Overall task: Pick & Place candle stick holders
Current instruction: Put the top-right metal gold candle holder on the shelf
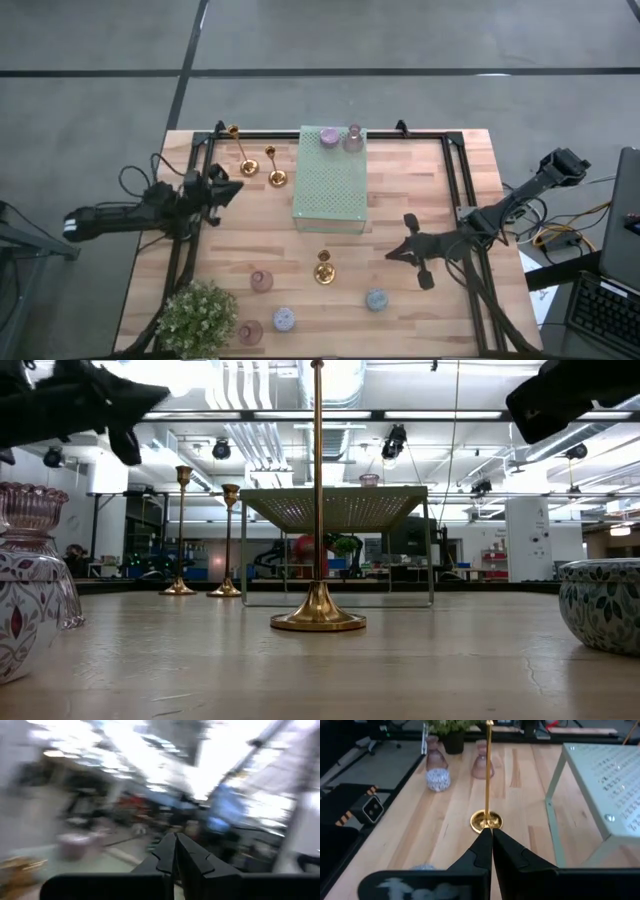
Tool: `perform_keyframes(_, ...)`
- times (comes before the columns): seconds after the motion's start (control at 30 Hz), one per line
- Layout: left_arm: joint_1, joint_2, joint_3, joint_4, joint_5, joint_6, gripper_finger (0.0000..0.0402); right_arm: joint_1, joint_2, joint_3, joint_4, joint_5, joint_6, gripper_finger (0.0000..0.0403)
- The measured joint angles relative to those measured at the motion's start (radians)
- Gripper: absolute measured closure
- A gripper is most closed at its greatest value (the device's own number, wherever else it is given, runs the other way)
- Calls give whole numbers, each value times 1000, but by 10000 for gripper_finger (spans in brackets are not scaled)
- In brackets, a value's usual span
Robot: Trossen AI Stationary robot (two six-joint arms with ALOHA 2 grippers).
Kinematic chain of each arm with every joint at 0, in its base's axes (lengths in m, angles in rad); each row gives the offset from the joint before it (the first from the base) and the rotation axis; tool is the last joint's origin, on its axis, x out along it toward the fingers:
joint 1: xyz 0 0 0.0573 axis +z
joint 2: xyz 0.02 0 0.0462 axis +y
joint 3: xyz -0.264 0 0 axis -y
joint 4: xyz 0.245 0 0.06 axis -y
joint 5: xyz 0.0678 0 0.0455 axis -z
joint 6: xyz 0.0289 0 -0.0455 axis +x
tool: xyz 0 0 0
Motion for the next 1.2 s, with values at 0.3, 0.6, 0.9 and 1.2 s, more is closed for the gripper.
perform_keyframes(0.3,0,266,35,-34,-184,13,357,-10,0,-6,35,0,-32,394)
perform_keyframes(0.6,0,558,147,-83,-379,80,228,-12,0,-20,34,0,-23,394)
perform_keyframes(0.9,4,749,198,-80,-585,23,167,-12,0,-67,87,0,-5,394)
perform_keyframes(1.2,42,932,303,-71,-602,38,168,-12,1,-99,126,4,4,394)
